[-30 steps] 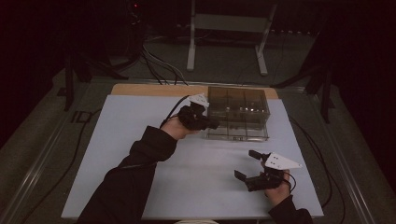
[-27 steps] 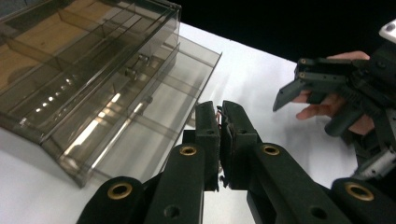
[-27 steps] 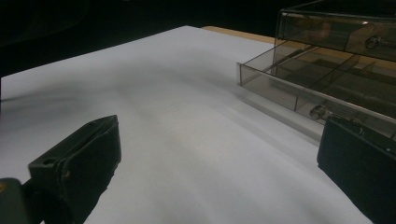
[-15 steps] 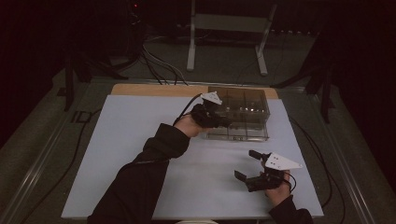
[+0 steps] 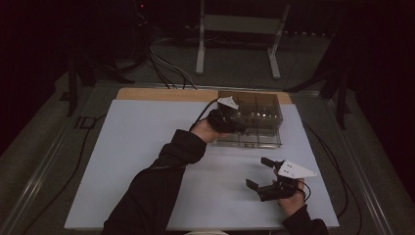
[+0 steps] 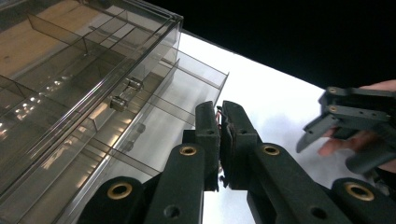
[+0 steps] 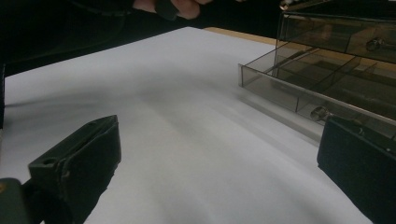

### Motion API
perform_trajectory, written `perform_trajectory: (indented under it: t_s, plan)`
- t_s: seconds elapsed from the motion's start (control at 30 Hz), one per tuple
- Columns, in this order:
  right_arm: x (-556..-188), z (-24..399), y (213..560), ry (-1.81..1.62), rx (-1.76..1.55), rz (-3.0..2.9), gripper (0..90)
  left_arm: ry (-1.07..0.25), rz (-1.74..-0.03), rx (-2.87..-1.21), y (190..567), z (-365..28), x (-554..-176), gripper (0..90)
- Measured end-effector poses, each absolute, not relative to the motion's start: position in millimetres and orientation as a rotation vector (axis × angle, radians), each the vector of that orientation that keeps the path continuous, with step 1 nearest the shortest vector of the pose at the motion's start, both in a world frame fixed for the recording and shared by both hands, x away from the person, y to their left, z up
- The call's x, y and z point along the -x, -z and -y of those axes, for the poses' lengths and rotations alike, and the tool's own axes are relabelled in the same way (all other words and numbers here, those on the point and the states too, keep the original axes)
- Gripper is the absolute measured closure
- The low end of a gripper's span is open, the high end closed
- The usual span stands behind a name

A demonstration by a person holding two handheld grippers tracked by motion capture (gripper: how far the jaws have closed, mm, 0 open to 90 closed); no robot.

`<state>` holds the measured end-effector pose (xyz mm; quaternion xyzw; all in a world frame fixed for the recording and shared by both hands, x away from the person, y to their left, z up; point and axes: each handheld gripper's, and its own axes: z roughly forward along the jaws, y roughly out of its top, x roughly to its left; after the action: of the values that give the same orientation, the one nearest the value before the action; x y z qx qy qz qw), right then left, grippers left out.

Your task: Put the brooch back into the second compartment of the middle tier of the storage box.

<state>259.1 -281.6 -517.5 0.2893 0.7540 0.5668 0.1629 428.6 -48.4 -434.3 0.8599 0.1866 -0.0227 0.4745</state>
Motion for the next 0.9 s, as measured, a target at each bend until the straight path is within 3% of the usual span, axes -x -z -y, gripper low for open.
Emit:
perform_trajectory:
  t_s: [0.9]
  plan:
    - [-260,281,519,-1.625,-0.828,-2.163,0.0,0.058,-0.529,-2.109,474,78,-449,87.5]
